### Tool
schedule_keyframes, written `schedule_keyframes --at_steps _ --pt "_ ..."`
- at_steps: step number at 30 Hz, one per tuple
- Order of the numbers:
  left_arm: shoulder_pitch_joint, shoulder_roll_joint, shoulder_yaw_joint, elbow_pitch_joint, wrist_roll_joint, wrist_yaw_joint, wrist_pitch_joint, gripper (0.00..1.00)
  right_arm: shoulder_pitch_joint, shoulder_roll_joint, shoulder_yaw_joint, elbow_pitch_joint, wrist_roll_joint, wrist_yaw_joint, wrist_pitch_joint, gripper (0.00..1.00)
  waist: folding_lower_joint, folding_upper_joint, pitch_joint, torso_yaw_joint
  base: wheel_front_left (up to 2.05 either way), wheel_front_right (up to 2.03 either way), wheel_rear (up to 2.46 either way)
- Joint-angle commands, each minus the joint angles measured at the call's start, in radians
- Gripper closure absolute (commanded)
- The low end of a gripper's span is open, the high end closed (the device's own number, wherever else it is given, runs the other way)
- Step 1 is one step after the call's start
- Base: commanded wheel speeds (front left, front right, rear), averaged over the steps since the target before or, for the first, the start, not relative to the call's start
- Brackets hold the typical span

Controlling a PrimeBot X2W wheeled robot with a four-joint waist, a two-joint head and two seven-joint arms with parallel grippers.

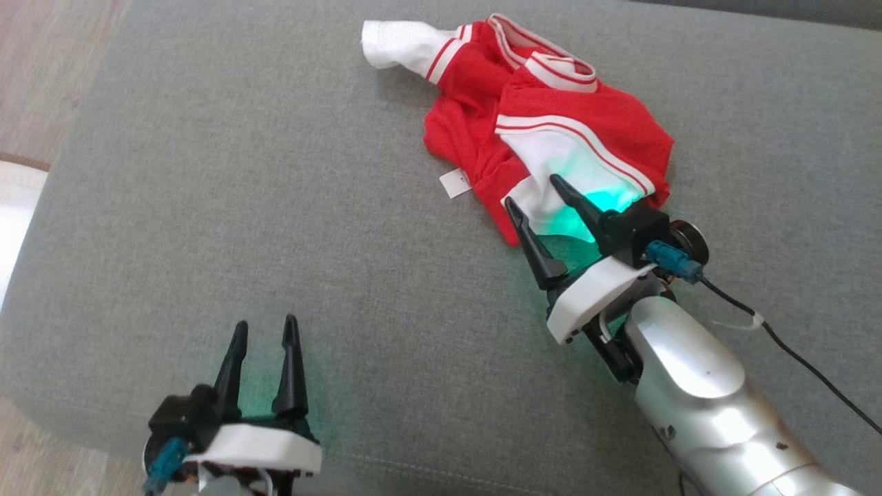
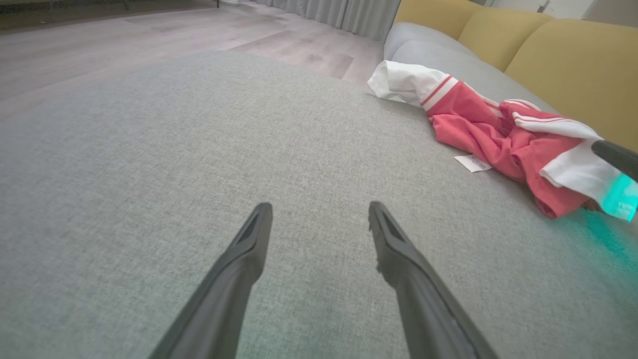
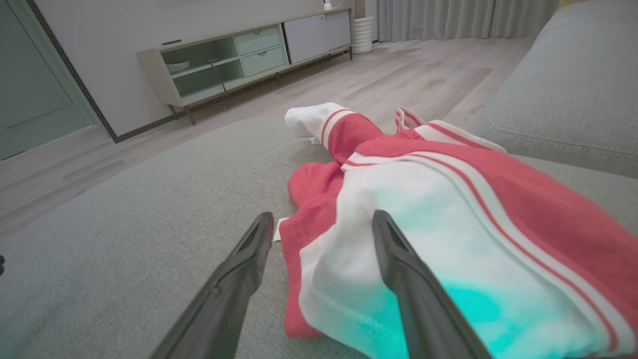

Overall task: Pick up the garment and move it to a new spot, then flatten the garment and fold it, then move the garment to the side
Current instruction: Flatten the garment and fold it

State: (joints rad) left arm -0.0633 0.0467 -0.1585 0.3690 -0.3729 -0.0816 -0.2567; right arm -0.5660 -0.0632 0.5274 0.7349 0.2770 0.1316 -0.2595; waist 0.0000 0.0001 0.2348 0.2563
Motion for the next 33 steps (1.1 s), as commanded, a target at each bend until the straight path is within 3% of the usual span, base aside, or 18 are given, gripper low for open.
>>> schedule_keyframes --at_steps 1,6,7,9,10,11,12,18,26,33 --pt "-0.048 0.004 0.019 -0.03 -0.006 0.006 -0.005 0.0 -0.032 0.013 0.007 -0.016 -0.012 -0.001 -0.002 0.0 0.0 -0.0001 0.011 0.006 0.0 0.0 0.0" --pt "-0.075 0.004 -0.003 -0.034 -0.013 0.011 -0.005 0.0 -0.042 0.013 -0.011 0.002 -0.012 -0.001 -0.002 0.0 0.0 -0.0001 0.023 0.005 0.0 0.0 0.0" --pt "-0.079 0.004 -0.005 -0.035 -0.013 0.011 -0.005 0.0 -0.044 0.013 -0.012 0.004 -0.014 -0.001 -0.002 0.02 0.0 -0.0001 0.025 0.004 0.0 0.0 0.0" --pt "-0.082 0.004 -0.006 -0.033 -0.013 0.009 -0.005 0.0 -0.046 0.013 -0.012 0.014 -0.012 -0.001 -0.002 0.18 0.0 -0.0001 0.027 0.002 0.0 0.0 0.0" --pt "-0.083 0.004 -0.006 -0.031 -0.013 0.008 -0.005 0.0 -0.047 0.013 -0.011 0.02 -0.01 -0.001 -0.002 0.35 0.0 -0.0001 0.028 0.002 0.0 0.0 0.0" --pt "-0.084 0.004 -0.006 -0.028 -0.013 0.008 -0.005 0.0 -0.049 0.013 -0.008 0.024 -0.008 -0.001 -0.002 0.93 0.0 -0.0001 0.028 0.001 0.0 0.0 0.0" --pt "-0.085 0.004 -0.006 -0.026 -0.012 0.007 -0.005 0.0 -0.05 0.013 -0.006 0.028 -0.005 -0.001 -0.002 1.0 0.0 -0.0001 0.028 0.001 0.0 0.0 0.0" --pt "-0.075 0.004 0.009 -0.012 -0.01 0.004 -0.005 0.0 -0.044 0.013 -0.02 -0.027 0.019 -0.001 -0.002 1.0 0.0 -0.0001 0.0 -0.005 0.0 0.0 0.0" --pt "-0.044 0.004 -0.003 0.005 -0.007 -0.008 -0.005 0.0 -0.148 0.013 0.107 -0.315 0.188 -0.001 -0.002 1.0 0.0 -0.0001 -0.085 0.004 0.0 0.0 0.0" --pt "-0.021 0.004 -0.033 0.045 -0.026 -0.01 -0.005 0.0 -0.298 0.013 0.005 -0.407 0.305 -0.001 -0.002 1.0 0.0 -0.0001 -0.134 0.053 0.0 0.0 0.0"
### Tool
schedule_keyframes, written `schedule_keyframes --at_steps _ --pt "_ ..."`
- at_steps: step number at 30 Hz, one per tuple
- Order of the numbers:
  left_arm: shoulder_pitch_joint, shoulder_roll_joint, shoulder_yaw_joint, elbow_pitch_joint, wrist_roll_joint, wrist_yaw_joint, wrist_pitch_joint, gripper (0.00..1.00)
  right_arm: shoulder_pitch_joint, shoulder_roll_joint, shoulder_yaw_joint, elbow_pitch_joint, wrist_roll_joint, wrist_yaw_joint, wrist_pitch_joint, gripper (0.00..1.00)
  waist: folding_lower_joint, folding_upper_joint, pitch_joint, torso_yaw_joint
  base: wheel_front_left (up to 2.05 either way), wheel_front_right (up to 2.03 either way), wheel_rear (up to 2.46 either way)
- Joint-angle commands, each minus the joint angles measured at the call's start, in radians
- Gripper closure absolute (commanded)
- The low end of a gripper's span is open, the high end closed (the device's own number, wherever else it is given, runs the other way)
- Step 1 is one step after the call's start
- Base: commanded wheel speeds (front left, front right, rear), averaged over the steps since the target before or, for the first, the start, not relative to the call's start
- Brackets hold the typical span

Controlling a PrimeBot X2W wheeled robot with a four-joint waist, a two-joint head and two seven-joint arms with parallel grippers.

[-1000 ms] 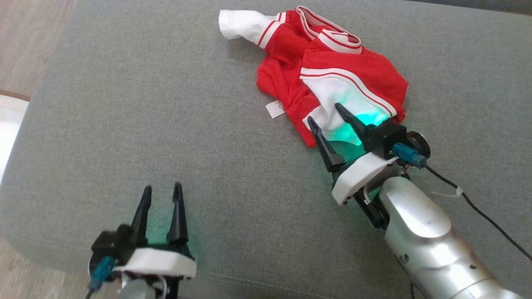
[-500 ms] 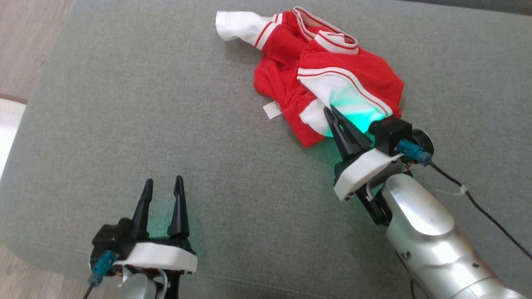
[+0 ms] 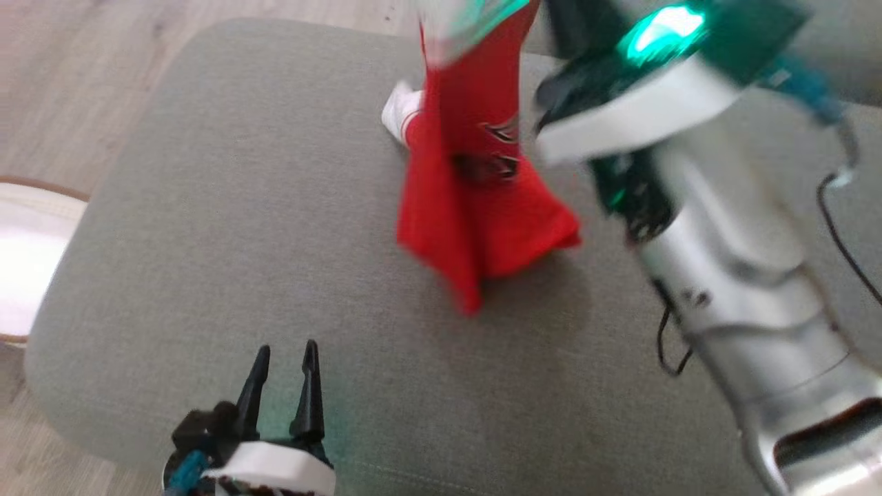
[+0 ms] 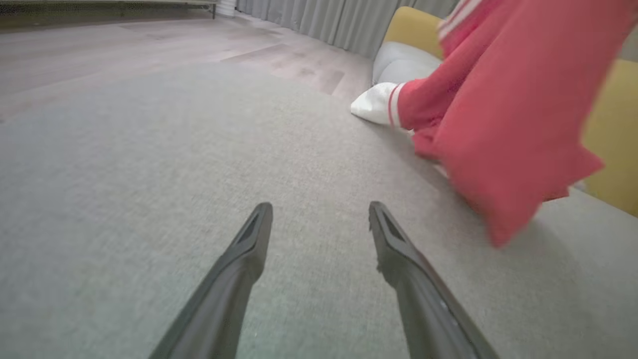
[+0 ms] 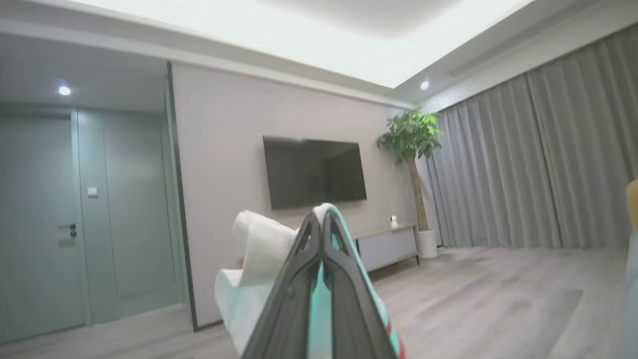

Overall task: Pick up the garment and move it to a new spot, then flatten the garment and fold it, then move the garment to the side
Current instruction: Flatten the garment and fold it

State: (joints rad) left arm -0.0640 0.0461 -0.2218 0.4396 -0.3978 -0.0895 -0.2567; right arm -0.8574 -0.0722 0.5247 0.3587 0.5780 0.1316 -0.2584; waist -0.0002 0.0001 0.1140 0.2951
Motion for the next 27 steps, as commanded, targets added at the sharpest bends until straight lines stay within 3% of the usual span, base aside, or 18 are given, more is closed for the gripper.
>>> schedule_keyframes --at_steps 1,7,15,16,17,18,22,27 --pt "-0.018 0.004 0.029 -0.023 0.0 -0.002 -0.005 0.0 -0.026 0.022 -0.021 -0.033 0.002 -0.001 -0.003 1.0 0.0002 -0.0001 -0.015 0.018 0.0 0.0 0.0" --pt "0.003 0.004 0.066 -0.025 0.007 0.005 -0.005 0.0 0.008 0.022 -0.227 0.047 -0.099 -0.001 -0.003 1.0 0.0002 -0.0001 -0.004 -0.007 0.0 0.0 0.0" --pt "-0.013 0.004 0.088 -0.036 0.022 -0.001 -0.005 0.0 0.28 -0.009 -0.566 0.18 -0.365 -0.001 -0.003 1.0 0.0002 -0.0001 0.04 -0.091 0.0 0.0 0.0" --pt "-0.018 0.004 0.088 -0.037 0.022 -0.001 -0.005 0.0 0.321 -0.017 -0.607 0.183 -0.383 -0.001 -0.003 0.83 0.0002 -0.0001 0.044 -0.104 0.0 0.0 0.0" --pt "-0.023 0.004 0.085 -0.037 0.024 -0.002 -0.005 0.0 0.359 -0.024 -0.651 0.186 -0.399 -0.001 -0.003 0.19 0.0002 -0.0001 0.047 -0.114 0.0 0.0 0.0" --pt "-0.027 0.004 0.085 -0.038 0.025 -0.003 -0.005 0.0 0.393 -0.025 -0.693 0.188 -0.408 -0.001 -0.003 0.0 0.0002 -0.0001 0.048 -0.127 0.0 0.0 0.0" --pt "-0.037 0.004 0.084 -0.036 0.03 -0.006 -0.005 0.0 0.483 -0.012 -0.794 0.157 -0.453 -0.001 -0.003 0.0 0.0002 -0.0001 0.048 -0.174 0.0 0.0 0.0" --pt "-0.047 0.004 0.078 -0.021 0.03 -0.011 -0.005 0.0 0.543 0.015 -0.795 0.096 -0.479 -0.001 -0.003 0.0 0.0002 -0.0001 0.041 -0.218 0.0 0.0 0.0"
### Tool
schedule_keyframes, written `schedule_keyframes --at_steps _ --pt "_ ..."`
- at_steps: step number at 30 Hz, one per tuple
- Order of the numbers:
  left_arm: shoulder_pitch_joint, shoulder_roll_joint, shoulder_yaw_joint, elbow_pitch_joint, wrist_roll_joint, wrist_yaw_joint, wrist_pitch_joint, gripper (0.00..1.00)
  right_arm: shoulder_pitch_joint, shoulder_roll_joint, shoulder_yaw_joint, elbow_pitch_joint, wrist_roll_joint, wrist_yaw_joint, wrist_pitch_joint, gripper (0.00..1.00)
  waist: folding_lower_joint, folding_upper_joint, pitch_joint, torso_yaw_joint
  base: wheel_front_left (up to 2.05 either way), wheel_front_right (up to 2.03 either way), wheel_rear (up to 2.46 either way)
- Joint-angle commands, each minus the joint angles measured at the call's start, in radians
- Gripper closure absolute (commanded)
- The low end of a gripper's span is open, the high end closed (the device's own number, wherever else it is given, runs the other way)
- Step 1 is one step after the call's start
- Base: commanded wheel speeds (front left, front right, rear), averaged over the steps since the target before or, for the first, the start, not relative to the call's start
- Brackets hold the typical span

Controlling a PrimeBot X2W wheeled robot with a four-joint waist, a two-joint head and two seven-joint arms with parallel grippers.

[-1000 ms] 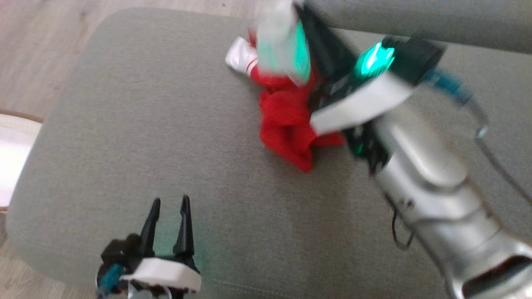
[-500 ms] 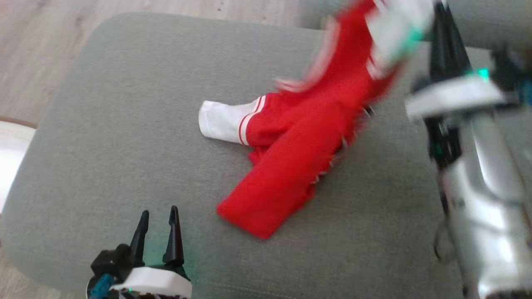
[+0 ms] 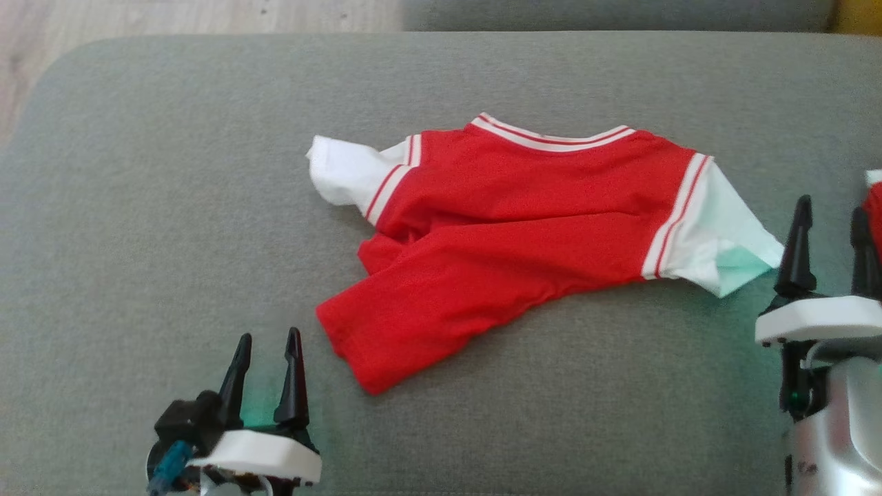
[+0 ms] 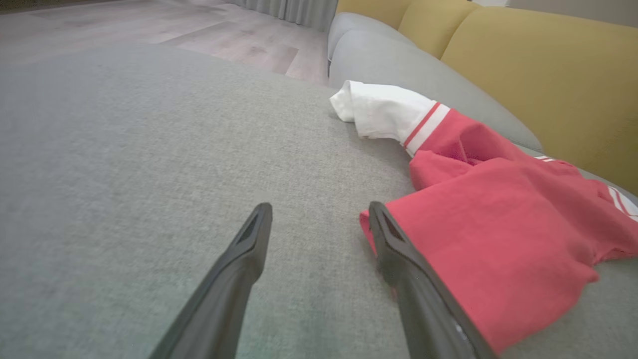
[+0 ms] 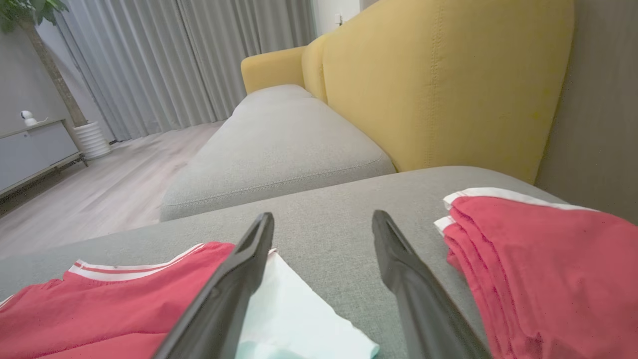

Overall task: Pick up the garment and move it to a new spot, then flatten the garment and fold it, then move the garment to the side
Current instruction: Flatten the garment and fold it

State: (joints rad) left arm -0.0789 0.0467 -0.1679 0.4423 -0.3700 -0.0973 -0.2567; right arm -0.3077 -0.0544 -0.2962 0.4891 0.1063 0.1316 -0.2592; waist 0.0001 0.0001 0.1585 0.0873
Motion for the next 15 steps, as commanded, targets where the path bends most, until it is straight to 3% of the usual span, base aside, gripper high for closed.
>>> schedule_keyframes --at_steps 1,9,15 --pt "-0.034 0.004 0.021 -0.022 0.0 -0.003 -0.005 0.0 0.007 0.0 0.034 -0.049 -0.01 -0.001 -0.003 0.0 -0.0001 -0.0001 -0.005 -0.015 0.0 0.0 0.0" --pt "-0.046 0.004 0.013 0.03 -0.028 -0.001 -0.005 0.0 0.084 0.004 0.185 -0.081 0.084 -0.001 -0.003 0.0 -0.0001 -0.0001 -0.01 -0.047 0.0 0.0 0.0" --pt "-0.076 0.004 -0.017 0.091 -0.083 -0.017 -0.005 0.0 0.1 0.004 0.23 -0.085 0.095 -0.001 -0.003 0.0 -0.0001 -0.0001 -0.001 -0.055 0.0 0.0 0.0"
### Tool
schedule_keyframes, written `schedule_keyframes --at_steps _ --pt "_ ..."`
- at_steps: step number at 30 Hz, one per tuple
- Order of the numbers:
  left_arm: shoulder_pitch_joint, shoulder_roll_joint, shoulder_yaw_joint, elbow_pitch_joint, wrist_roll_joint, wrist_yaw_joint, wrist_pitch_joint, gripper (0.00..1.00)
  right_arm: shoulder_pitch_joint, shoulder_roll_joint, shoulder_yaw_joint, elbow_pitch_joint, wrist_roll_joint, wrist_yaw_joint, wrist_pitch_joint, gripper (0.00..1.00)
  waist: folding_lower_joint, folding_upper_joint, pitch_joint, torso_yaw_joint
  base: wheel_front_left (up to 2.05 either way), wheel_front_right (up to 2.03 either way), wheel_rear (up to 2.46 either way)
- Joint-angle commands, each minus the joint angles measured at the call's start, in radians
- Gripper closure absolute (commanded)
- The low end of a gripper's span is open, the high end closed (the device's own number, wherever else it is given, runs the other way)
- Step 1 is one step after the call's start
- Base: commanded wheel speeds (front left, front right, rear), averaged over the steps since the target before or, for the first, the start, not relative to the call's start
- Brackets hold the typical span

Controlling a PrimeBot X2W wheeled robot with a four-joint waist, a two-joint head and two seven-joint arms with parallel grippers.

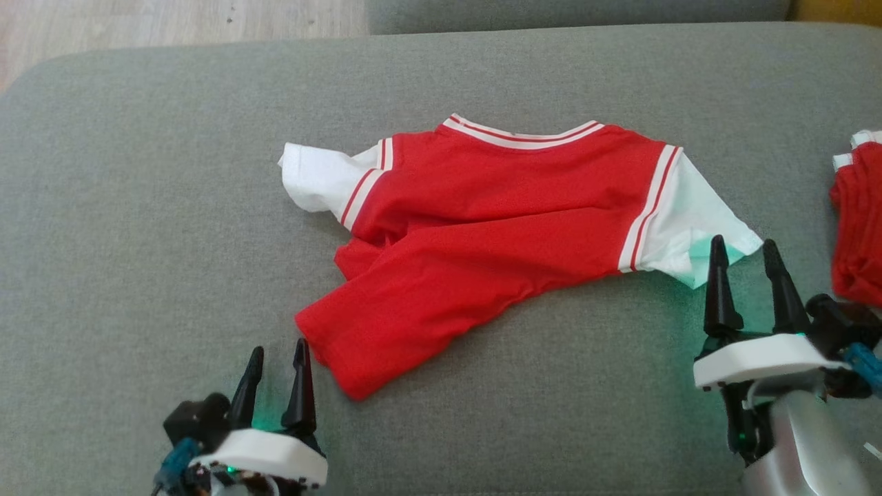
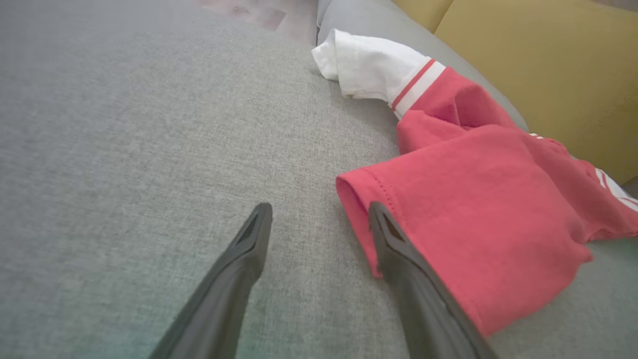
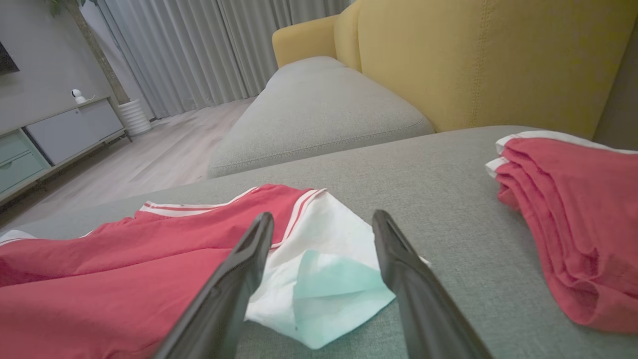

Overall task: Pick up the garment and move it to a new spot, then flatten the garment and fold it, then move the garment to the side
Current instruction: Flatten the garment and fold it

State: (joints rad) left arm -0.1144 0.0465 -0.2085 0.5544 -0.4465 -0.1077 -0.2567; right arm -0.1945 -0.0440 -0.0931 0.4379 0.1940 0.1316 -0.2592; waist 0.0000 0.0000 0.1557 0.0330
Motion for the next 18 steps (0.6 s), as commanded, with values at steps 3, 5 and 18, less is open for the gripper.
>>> schedule_keyframes --at_steps 3,5,18 --pt "-0.063 0.004 0.004 0.009 -0.053 -0.016 -0.005 0.0 -0.013 -0.006 0.037 -0.035 0.01 -0.001 -0.003 0.0 0.0 0.0 0.007 -0.004 0.0 0.0 0.0" --pt "-0.076 0.004 -0.014 0.026 -0.079 -0.02 -0.005 0.0 -0.014 -0.006 0.044 -0.035 0.013 -0.001 -0.003 0.0 0.0 0.0 0.012 -0.008 0.0 0.0 0.0" --pt "-0.141 0.005 -0.213 0.058 -0.328 -0.023 -0.005 0.0 -0.034 -0.006 0.075 -0.023 0.022 -0.001 -0.003 0.0 0.0 0.0 0.04 -0.029 0.0 0.0 0.0"
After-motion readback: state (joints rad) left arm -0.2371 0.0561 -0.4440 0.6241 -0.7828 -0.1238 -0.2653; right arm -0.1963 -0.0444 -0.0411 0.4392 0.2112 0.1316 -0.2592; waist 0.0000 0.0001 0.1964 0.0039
